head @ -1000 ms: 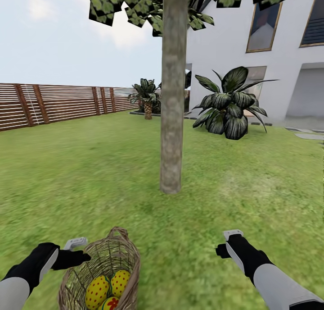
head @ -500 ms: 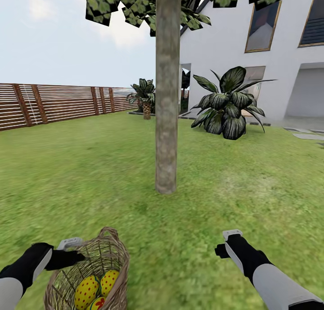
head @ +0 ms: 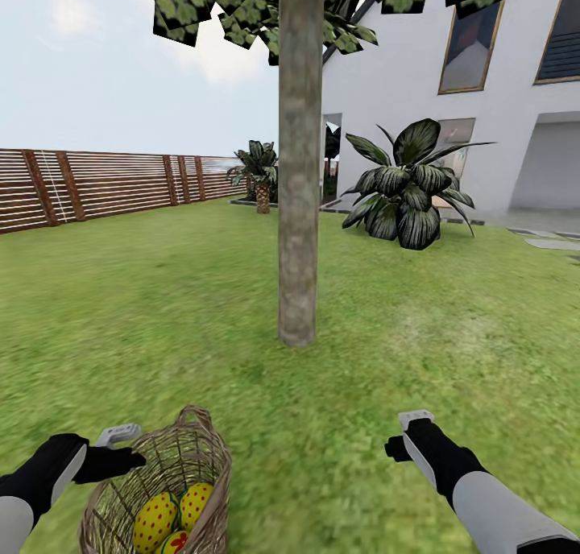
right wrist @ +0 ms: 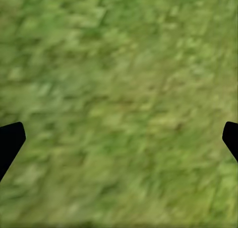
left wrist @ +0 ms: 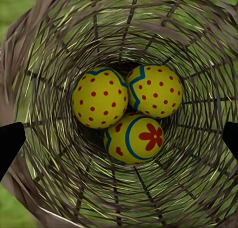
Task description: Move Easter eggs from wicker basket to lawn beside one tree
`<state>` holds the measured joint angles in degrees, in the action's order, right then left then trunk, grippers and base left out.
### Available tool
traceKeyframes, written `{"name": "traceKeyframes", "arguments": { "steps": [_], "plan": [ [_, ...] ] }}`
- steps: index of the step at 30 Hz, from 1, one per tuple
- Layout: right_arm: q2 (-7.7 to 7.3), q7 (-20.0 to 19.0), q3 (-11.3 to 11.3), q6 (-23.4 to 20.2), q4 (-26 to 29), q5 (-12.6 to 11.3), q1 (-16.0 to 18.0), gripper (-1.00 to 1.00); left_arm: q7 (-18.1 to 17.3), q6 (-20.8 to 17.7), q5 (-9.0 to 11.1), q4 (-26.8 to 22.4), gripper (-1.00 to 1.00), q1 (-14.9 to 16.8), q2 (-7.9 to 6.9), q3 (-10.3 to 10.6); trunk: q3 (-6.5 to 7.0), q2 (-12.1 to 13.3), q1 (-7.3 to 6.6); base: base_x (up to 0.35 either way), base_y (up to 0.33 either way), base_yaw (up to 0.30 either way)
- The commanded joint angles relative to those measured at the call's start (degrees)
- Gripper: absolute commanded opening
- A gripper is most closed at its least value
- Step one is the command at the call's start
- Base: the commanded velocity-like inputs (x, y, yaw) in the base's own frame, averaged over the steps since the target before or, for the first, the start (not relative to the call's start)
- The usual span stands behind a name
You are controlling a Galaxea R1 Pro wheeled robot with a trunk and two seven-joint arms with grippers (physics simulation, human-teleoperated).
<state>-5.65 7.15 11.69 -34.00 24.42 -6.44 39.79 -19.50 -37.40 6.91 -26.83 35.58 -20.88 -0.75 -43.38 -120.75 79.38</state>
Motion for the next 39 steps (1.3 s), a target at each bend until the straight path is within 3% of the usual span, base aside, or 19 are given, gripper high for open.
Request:
{"name": "traceKeyframes", "arguments": {
  "steps": [1,11,27,36,39],
  "plan": [
    [-0.05,0.4,0.4,-0.3,0.1,-0.6,0.0,1.00,0.1,-0.5,0.5,-0.1,1.00,0.0,-0.02,-0.1,-0.06,0.0,-0.01,0.000,0.000,0.000],
    [0.02,0.4,0.4,-0.3,0.1,-0.6,0.0,1.00,-0.1,-0.5,0.6,-0.2,1.00,0.0,0.65,0.0,-0.06,0.0,-0.01,0.000,0.000,0.000],
    [-0.07,0.4,0.4,-0.3,0.1,-0.6,0.0,1.00,0.1,-0.8,0.6,-0.2,1.00,0.0,0.71,-0.1,2.81,6.4,-3.52,0.000,0.000,0.000],
    [-0.07,0.4,0.4,-0.3,0.1,-0.6,0.0,1.00,0.2,-0.5,0.7,-0.2,1.00,0.0,0.82,-0.1,2.81,6.4,-3.52,0.000,0.000,0.000],
    [-0.07,0.4,0.4,-0.3,0.1,-0.6,0.0,1.00,0.2,-0.6,0.8,-0.2,1.00,0.0,0.83,-0.2,2.27,5.2,-2.86,0.000,0.000,0.000]
  ]
}}
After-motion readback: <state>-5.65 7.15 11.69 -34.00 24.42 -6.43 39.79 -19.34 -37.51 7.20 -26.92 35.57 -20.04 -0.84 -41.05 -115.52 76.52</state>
